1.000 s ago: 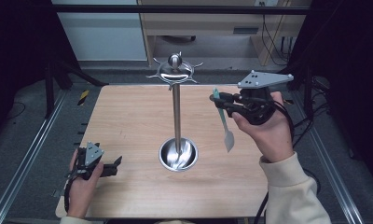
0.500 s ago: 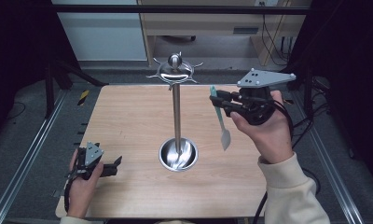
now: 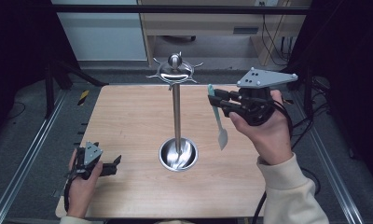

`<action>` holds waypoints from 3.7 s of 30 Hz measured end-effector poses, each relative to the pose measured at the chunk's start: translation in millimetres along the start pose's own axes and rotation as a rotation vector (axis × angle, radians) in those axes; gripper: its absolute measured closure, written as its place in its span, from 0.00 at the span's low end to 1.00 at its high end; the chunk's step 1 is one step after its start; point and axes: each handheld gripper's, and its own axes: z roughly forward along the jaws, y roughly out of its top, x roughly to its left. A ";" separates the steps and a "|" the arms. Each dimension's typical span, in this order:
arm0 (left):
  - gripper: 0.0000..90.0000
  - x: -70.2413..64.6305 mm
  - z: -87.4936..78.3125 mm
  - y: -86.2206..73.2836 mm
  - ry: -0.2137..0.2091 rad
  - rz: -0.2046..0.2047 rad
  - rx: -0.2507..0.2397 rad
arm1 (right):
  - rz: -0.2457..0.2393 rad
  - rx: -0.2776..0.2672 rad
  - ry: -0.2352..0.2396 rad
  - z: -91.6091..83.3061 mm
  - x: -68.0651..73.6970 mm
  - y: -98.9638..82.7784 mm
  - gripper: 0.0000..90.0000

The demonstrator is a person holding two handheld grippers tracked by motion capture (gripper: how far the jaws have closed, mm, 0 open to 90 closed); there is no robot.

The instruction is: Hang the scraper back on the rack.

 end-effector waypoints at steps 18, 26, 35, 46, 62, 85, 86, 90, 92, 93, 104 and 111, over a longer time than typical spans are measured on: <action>0.03 0.4 -0.7 -0.1 0.002 -0.002 -0.002 | -0.021 -0.038 0.026 -3.8 8.5 15.5 0.83; 0.03 -0.1 -0.9 -0.2 0.001 0.000 0.000 | -0.023 -0.019 0.029 -0.3 9.2 17.1 0.83; 0.03 -0.1 -0.7 -0.2 0.000 0.000 0.000 | -0.005 -0.016 0.036 3.9 7.8 19.2 0.83; 0.03 0.1 -1.6 -0.1 0.001 -0.002 -0.002 | -0.002 0.000 0.033 10.3 8.7 19.8 0.83; 0.03 0.4 -1.9 -0.1 0.000 -0.003 -0.004 | 0.009 0.011 0.037 27.6 10.0 21.6 0.83; 0.03 2.0 -3.2 -0.9 0.014 -0.009 -0.002 | 0.005 -0.020 0.028 34.8 11.5 17.8 0.82; 0.03 1.9 -3.3 -0.9 0.016 -0.007 -0.001 | 0.006 -0.019 0.027 35.0 11.7 17.8 0.82; 0.03 2.7 -3.6 -0.9 0.018 -0.010 -0.004 | 0.002 -0.016 0.025 35.8 11.6 18.5 0.82; 0.03 3.0 -3.0 -0.6 0.018 -0.010 -0.002 | 0.003 -0.018 0.025 35.8 11.6 18.2 0.82; 0.03 2.8 -2.7 -0.5 0.018 -0.010 -0.002 | 0.004 -0.020 0.027 36.1 11.5 17.9 0.82; 0.03 2.6 -2.7 -0.6 0.012 -0.006 -0.001 | -0.001 -0.027 0.031 39.1 11.5 17.3 0.81; 0.03 0.1 -2.6 0.4 0.004 0.000 -0.004 | -0.003 -0.027 0.023 41.0 13.5 17.2 0.80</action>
